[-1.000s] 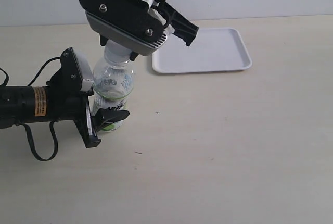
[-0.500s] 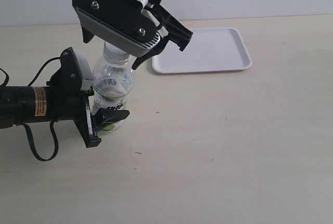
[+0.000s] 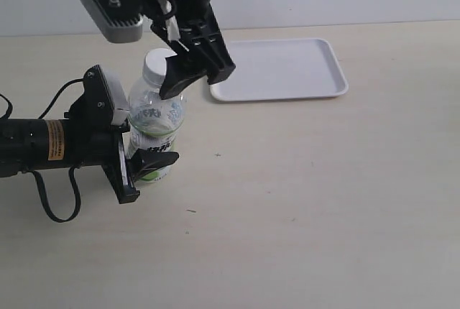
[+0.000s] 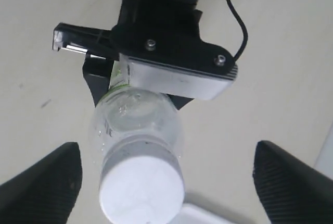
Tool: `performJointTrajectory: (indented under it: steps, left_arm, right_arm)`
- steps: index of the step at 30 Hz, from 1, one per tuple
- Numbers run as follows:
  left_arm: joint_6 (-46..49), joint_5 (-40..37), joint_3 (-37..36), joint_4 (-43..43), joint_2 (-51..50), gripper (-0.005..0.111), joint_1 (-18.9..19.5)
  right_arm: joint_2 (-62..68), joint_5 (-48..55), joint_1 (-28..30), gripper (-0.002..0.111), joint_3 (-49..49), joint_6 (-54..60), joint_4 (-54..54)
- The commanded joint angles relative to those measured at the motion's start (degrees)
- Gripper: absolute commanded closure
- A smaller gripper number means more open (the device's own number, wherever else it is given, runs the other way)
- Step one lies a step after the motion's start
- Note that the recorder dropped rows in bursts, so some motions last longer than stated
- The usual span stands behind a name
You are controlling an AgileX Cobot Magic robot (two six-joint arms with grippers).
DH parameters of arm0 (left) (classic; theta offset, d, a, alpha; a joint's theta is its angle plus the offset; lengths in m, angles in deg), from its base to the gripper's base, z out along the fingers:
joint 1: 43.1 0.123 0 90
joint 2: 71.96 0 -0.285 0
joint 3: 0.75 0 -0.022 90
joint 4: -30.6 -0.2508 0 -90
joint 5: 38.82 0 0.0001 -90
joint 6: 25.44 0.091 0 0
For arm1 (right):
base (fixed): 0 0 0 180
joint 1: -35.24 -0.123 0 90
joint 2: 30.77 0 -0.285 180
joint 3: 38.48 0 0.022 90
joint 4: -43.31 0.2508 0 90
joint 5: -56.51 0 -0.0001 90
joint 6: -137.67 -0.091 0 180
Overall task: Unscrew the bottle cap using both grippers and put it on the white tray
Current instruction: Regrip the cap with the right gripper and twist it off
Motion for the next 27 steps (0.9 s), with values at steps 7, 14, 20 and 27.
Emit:
performJointTrajectory:
  steps: [7, 14, 20, 27]
  left_arm:
    - [-0.2, 2.3, 0.3, 1.0, 0.5, 0.107, -0.2]
    - [-0.2, 2.3, 0.3, 1.0, 0.5, 0.107, -0.2]
    - [-0.2, 2.3, 0.3, 1.0, 0.5, 0.107, -0.2]
    - [-0.2, 2.3, 0.3, 1.0, 0.5, 0.107, -0.2]
  right_arm:
    - [-0.3, -0.5, -0.1, 0.024, 0.2, -35.9, -2.8]
    - [-0.3, -0.4, -0.1, 0.024, 0.2, -51.1, -2.8]
    - [-0.3, 1.4, -0.1, 0.024, 0.2, -60.3, -2.8]
    - [-0.3, 3.5, -0.1, 0.024, 0.2, -66.3, -2.8]
